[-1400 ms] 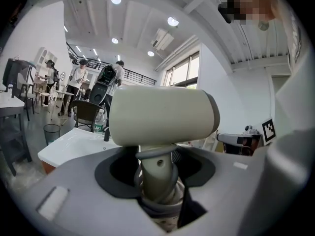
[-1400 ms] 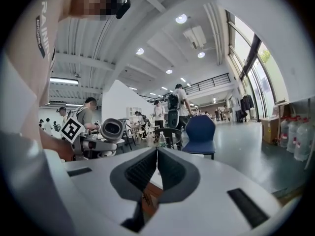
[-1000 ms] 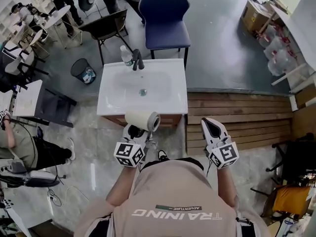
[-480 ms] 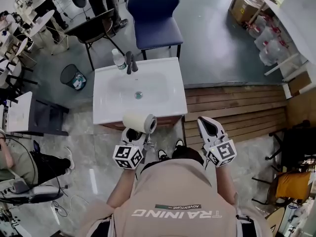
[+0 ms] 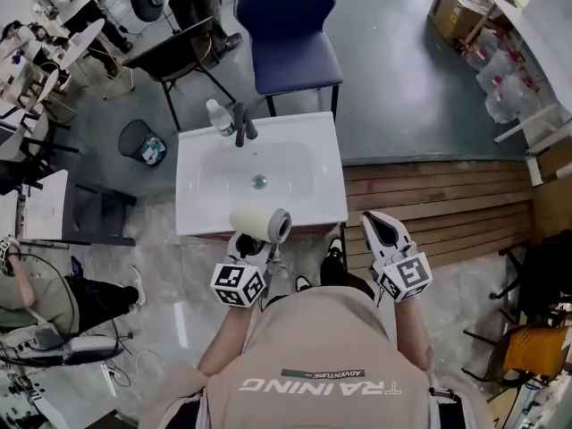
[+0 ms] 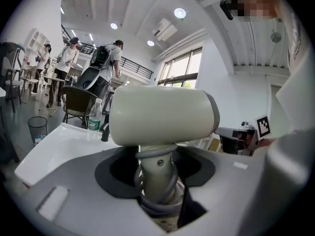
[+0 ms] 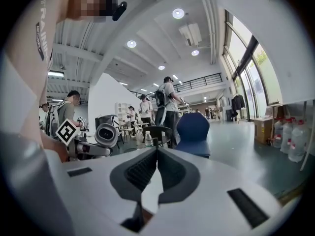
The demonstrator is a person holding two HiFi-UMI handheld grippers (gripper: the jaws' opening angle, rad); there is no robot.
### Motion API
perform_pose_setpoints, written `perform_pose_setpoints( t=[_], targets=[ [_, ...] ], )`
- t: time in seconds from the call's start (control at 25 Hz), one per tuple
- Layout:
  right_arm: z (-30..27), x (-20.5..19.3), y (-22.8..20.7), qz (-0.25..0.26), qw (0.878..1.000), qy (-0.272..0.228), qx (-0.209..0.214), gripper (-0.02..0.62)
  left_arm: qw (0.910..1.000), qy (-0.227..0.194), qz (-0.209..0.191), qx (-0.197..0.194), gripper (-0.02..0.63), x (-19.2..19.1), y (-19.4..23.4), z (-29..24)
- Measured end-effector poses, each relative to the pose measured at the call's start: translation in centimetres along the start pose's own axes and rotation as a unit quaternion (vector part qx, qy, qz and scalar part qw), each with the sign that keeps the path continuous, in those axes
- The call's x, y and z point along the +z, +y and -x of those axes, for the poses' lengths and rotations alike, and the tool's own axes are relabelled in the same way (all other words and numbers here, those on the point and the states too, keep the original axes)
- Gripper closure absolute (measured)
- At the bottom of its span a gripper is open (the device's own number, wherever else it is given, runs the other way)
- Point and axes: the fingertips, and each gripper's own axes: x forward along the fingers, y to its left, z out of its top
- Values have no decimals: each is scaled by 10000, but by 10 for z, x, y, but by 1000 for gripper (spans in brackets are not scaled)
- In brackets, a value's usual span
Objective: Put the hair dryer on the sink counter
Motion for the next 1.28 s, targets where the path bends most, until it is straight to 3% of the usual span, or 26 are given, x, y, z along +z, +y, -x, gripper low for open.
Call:
perform_pose_setpoints(
  t=[0.64, 0.88, 1.28],
  targets=[
    [-75, 33, -95, -30, 9972, -345, 665, 588, 9977, -32, -266, 628, 390, 56, 5, -91],
    [-74, 23, -125, -242, 9968, -299, 697, 588, 9968, 419, -198, 658, 391, 40, -7, -124],
    [-65, 12, -158, -537, 9979, -305, 213, 588, 9861, 1603, -392, 169, 391, -8, -19, -188]
  ],
)
